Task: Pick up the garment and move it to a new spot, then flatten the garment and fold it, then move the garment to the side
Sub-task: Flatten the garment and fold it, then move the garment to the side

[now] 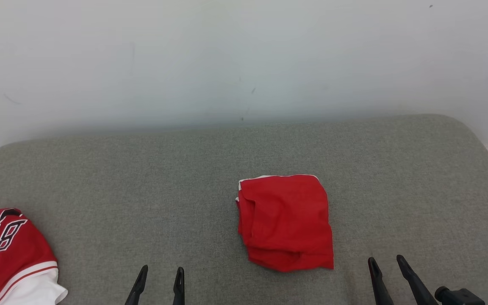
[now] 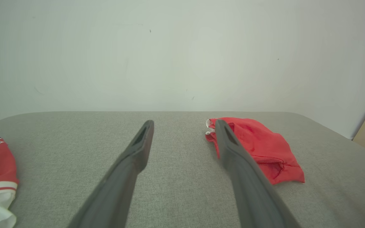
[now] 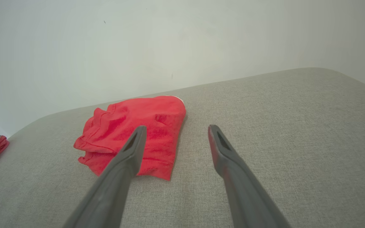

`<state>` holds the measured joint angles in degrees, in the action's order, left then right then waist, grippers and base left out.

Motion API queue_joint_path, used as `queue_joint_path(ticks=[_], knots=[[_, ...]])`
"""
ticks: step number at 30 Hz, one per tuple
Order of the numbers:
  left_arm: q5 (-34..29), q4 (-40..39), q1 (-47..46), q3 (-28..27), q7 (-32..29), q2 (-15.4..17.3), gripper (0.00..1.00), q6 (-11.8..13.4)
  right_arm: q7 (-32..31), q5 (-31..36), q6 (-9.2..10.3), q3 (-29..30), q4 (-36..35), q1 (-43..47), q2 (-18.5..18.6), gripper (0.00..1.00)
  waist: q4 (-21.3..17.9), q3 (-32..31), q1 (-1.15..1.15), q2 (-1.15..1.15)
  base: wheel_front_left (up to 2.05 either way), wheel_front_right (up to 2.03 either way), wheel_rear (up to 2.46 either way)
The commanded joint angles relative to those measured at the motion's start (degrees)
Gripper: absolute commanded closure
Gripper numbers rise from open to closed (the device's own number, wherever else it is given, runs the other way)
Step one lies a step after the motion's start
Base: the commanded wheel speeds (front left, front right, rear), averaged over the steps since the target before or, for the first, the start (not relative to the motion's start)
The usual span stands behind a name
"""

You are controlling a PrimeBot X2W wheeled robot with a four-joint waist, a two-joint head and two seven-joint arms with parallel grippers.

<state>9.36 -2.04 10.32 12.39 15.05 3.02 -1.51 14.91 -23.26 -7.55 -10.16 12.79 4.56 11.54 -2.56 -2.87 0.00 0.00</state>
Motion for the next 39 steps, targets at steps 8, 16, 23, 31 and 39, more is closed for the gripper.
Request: queue_joint_path(ticks=[8,16,23,31,39], knots=[[-0.32,0.43,0.36,-0.09,0.19,-0.17,0.00,0.05,0.23,-0.79,0.13,0.44,-0.19,-0.02,-0.23,0.00,-0.18,-0.40,0.00,0.00,0.00,0.00,0.00],[-0.43,1.06,0.06,0.20,0.19,-0.17,0.00,0.60,0.23,-0.35,0.13,-0.11,-0.34,0.27,-0.21,0.00,0.09,-0.42,0.00,0.00,0.00,0.00,0.00],[-0.50,1.37,0.08,0.35,0.20,-0.17,0.00,0.84,0.23,-0.30,0.13,-0.34,-0.40,0.19,-0.36,0.00,0.18,-0.47,0.00,0.00,0.00,0.00,0.00],[-0.18,1.90,0.12,0.46,0.19,-0.18,0.00,0.87,0.23,0.18,0.13,-0.48,-0.35,0.19,-0.10,0.00,0.37,-0.60,0.00,0.00,0.00,0.00,0.00],[-0.42,2.94,0.24,0.54,0.19,-0.17,0.00,0.80,0.23,-1.11,0.13,-1.62,1.47,-2.36,0.04,0.00,0.95,0.22,0.00,0.00,0.00,0.00,0.00]])
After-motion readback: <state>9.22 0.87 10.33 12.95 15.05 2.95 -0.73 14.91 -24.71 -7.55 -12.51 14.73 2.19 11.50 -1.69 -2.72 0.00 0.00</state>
